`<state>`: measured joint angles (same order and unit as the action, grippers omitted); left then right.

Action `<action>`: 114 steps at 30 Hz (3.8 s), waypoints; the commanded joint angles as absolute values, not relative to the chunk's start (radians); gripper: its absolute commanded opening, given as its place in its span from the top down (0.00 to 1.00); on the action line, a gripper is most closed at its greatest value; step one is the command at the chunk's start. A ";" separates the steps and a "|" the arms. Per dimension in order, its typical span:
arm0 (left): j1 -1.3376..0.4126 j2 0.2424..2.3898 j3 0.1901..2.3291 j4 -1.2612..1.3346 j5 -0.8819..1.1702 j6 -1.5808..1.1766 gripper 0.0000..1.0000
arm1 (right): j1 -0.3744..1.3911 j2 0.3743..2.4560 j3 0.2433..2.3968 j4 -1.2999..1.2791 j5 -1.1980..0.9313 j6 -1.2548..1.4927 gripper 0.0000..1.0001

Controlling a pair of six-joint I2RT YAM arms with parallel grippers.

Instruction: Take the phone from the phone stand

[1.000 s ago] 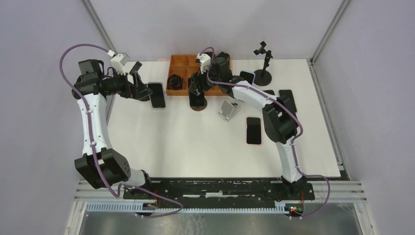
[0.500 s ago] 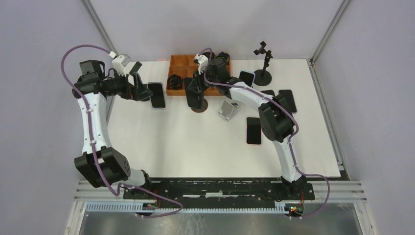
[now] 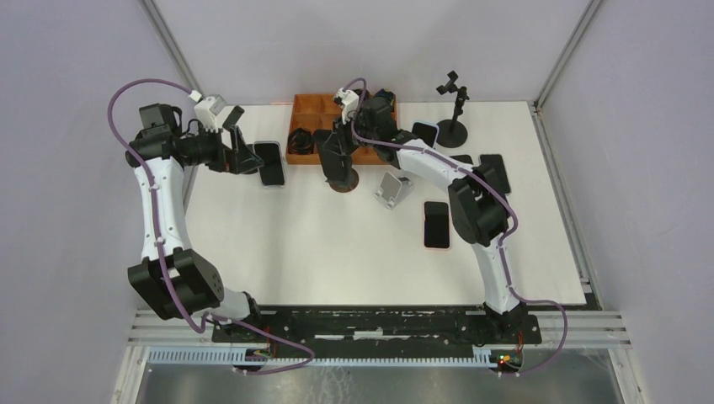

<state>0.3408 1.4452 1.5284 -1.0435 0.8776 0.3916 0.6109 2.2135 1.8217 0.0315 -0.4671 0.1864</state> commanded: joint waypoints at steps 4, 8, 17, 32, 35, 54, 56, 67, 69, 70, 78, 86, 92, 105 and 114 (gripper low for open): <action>0.345 1.431 1.558 -1.069 0.913 0.455 0.00 | 0.608 2.067 1.830 0.161 -0.511 0.236 0.95; 0.345 1.429 1.560 -1.071 0.905 0.457 0.00 | 0.607 2.019 1.830 0.168 -0.542 0.273 1.00; 0.344 1.431 1.588 -1.076 0.904 0.456 0.00 | 0.566 1.706 1.668 -0.219 -0.499 0.260 1.00; 0.345 1.438 1.632 -1.091 0.916 0.432 0.00 | 0.151 1.243 0.988 -0.640 -0.123 0.133 1.00; 0.344 1.442 1.654 -1.098 0.922 0.422 0.00 | 0.131 1.249 0.937 -0.632 -0.038 0.130 1.00; 0.344 1.440 1.669 -1.095 0.925 0.414 0.00 | 0.120 1.528 0.948 -0.527 -0.137 0.137 1.00; 0.344 1.444 1.666 -1.090 0.926 0.406 0.00 | 0.114 1.552 0.949 -0.512 -0.165 0.136 1.00; 0.345 1.453 1.657 -1.077 0.932 0.394 0.00 | 0.065 1.564 0.921 -0.468 -0.192 0.172 0.52; 0.345 1.454 1.657 -1.073 0.933 0.392 0.00 | 0.065 1.552 0.923 -0.471 -0.153 0.173 0.39; 0.344 1.454 1.658 -1.074 0.932 0.390 0.00 | 0.065 1.545 0.926 -0.476 -0.140 0.173 0.38; 0.344 1.447 1.661 -1.061 0.943 0.367 0.00 | 0.064 1.477 0.900 -0.489 0.024 0.205 0.28; 0.345 1.440 1.660 -1.063 0.937 0.365 0.00 | 0.062 1.418 0.886 -0.470 0.092 0.266 0.25; 0.345 1.445 1.660 -1.081 0.936 0.381 0.00 | 0.064 1.315 0.987 -0.464 0.070 0.245 0.02; 0.344 1.463 1.695 -1.166 0.968 0.433 0.00 | 0.065 1.575 1.290 -0.232 -0.426 0.222 0.02; 0.345 1.460 1.703 -1.172 0.960 0.436 0.00 | 0.107 1.747 1.374 -0.101 -0.457 0.176 0.02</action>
